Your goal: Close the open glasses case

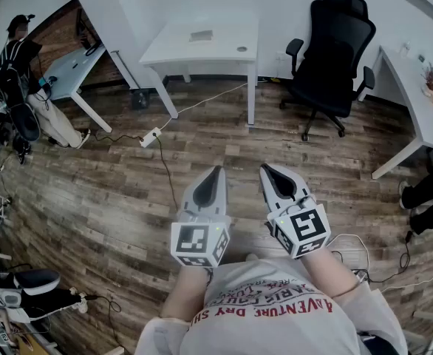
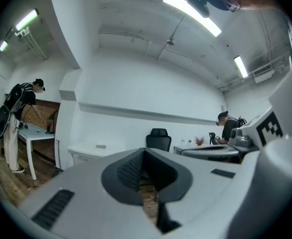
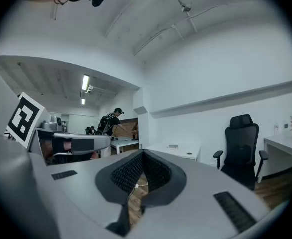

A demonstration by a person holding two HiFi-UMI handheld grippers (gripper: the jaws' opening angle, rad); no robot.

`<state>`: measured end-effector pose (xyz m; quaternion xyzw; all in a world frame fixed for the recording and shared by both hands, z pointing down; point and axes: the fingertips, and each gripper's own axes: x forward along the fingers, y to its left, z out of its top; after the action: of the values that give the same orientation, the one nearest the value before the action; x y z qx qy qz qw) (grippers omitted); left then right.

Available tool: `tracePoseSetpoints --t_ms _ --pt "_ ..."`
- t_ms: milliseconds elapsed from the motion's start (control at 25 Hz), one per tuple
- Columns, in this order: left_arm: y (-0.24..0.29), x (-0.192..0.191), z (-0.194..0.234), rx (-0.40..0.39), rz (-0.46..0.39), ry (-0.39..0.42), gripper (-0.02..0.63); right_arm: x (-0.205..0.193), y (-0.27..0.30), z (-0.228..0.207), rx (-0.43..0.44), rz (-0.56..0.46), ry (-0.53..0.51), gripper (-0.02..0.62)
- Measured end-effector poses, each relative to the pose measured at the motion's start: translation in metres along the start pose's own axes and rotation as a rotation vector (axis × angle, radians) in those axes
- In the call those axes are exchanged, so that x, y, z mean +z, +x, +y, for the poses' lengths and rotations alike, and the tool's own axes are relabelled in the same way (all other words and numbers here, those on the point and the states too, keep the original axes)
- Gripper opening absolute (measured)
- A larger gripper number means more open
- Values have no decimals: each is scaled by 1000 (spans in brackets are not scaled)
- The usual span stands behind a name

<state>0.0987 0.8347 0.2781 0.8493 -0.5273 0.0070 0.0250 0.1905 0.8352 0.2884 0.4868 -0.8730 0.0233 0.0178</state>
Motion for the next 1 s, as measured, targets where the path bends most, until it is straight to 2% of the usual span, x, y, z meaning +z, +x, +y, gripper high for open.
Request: tracePoseSetpoints --t_ms 720,1000 --pt "32 -19 -1 -15 60 -15 -3 -20 20 -30 0 38 72 11" --pt "63 -31 36 -6 98 -24 -3 -35 63 -36 16 80 112 11"
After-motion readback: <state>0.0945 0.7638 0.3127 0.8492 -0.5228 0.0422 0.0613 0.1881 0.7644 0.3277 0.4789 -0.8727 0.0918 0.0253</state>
